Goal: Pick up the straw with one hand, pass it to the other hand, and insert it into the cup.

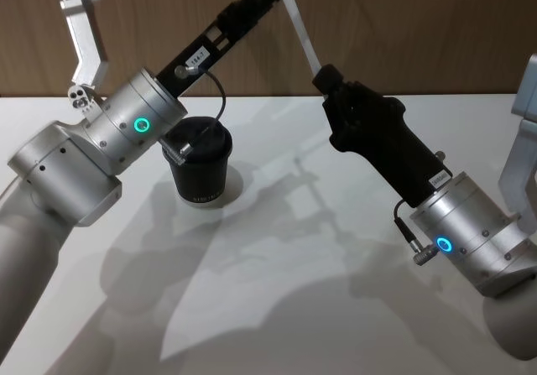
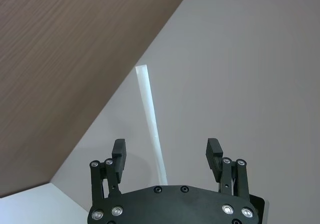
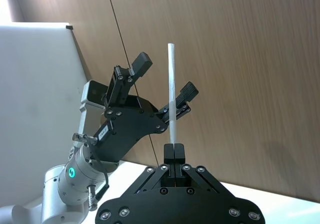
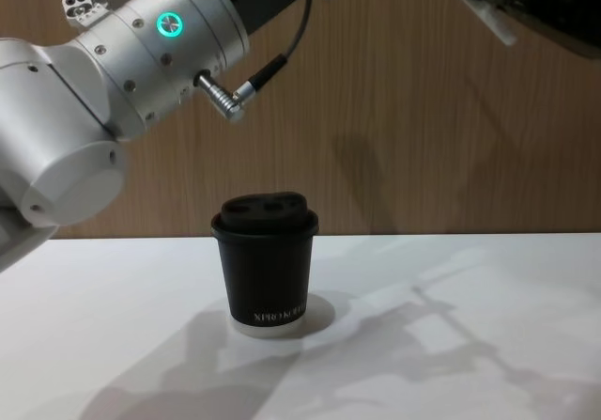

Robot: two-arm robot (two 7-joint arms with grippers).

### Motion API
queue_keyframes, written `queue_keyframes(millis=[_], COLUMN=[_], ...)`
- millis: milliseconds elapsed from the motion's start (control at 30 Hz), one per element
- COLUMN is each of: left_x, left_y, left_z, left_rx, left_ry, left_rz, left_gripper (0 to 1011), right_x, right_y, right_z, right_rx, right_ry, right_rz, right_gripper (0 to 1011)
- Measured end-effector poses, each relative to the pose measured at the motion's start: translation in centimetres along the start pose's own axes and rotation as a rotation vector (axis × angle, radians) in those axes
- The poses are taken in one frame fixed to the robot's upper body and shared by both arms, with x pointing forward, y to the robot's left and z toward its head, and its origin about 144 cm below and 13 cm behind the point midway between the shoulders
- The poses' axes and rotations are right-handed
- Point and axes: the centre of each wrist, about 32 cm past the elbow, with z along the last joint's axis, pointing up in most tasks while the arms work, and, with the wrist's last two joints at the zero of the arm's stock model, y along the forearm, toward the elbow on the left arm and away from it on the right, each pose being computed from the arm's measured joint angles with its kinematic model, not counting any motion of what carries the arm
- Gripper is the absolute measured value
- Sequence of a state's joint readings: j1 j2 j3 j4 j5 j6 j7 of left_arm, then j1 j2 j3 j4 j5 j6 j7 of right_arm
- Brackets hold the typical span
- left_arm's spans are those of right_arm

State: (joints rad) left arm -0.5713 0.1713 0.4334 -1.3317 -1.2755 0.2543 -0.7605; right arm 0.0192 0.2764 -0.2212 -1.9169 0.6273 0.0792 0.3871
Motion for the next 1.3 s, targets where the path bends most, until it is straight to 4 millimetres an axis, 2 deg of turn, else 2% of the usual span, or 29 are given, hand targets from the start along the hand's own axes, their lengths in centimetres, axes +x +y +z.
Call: queue_keyframes(millis=[733, 967, 1033, 1067, 1267, 1300], left_x=[0.7, 1.0, 1.1, 1.1, 1.4, 1.4], left_y=[-0.5, -0.7, -0.7, -0.8, -0.9, -0.9], left_z=[-0.1, -0.1, -0.1, -0.1, -0.1, -0.1], left_rx=[0.008, 0.009, 0.008, 0.009, 0.012, 0.013], left_ry=[0.015, 0.016, 0.015, 0.015, 0.013, 0.013], left_rz=[-0.002, 0.003, 0.003, 0.003, 0.004, 0.004], left_gripper=[994, 864, 757, 757, 561, 561], right_x=[0.0, 0.0, 0.0, 0.0, 0.0, 0.0], right_y=[0.0, 0.0, 0.0, 0.0, 0.0, 0.0], right_z=[0.0, 0.0, 0.0, 0.0, 0.0, 0.0], right_rx=[0.000, 0.000, 0.000, 0.000, 0.000, 0.000], right_ry=[0.000, 0.000, 0.000, 0.000, 0.000, 0.000], right_rz=[0.000, 0.000, 0.000, 0.000, 0.000, 0.000], right_gripper=[6, 5, 6, 6, 6, 6])
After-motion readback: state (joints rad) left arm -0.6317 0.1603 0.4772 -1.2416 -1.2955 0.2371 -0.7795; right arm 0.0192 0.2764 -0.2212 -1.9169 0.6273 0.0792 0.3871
